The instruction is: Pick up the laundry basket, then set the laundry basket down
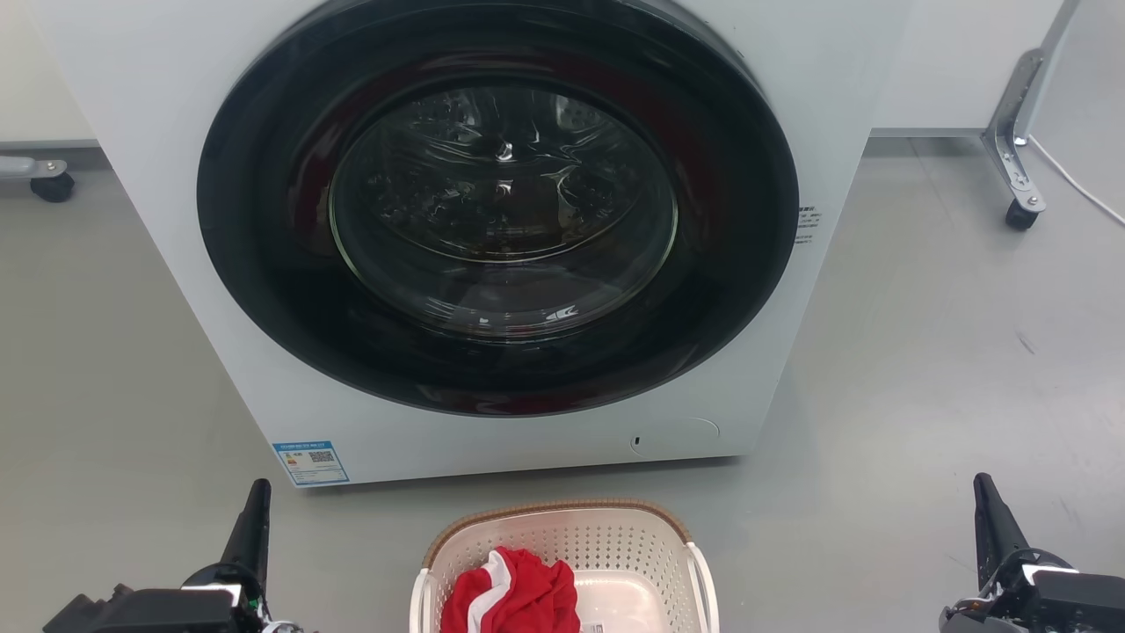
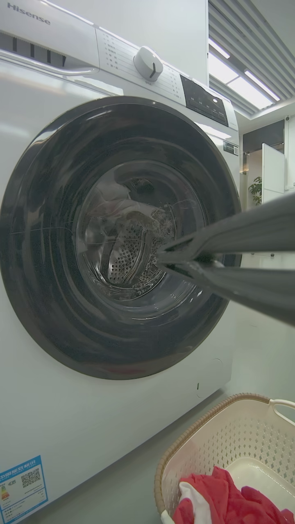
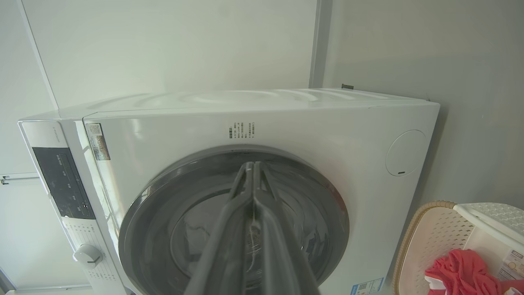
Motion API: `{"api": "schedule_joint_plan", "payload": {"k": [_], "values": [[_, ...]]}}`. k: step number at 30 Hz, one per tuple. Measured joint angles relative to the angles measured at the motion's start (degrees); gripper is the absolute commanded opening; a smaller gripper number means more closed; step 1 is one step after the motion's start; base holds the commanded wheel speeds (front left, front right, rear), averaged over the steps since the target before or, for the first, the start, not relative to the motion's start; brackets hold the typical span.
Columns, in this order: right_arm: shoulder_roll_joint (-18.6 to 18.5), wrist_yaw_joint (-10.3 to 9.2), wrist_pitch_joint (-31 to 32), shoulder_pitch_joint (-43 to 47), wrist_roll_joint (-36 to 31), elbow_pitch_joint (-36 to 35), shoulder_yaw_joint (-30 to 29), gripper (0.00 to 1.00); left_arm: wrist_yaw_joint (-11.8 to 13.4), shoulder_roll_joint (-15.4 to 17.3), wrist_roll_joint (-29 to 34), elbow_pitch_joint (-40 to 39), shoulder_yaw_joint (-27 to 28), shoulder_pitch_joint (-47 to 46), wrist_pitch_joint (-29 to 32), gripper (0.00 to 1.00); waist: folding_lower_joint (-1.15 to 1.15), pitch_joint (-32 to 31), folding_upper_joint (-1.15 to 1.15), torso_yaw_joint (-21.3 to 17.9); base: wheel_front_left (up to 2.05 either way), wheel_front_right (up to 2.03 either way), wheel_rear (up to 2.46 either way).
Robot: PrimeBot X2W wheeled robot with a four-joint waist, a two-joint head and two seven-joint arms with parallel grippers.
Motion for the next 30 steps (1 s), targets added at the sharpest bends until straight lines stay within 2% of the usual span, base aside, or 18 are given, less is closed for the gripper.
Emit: {"api": "schedule_joint_plan", "payload": {"k": [30], "values": [[0.01,0.01,0.0,0.0,0.01,-0.01,0.01,0.0,0.0,0.0,0.0,0.08,0.0,0.0,0.0,0.0,0.0,0.0,0.0,0.0,0.0,0.0,0.0]]}}
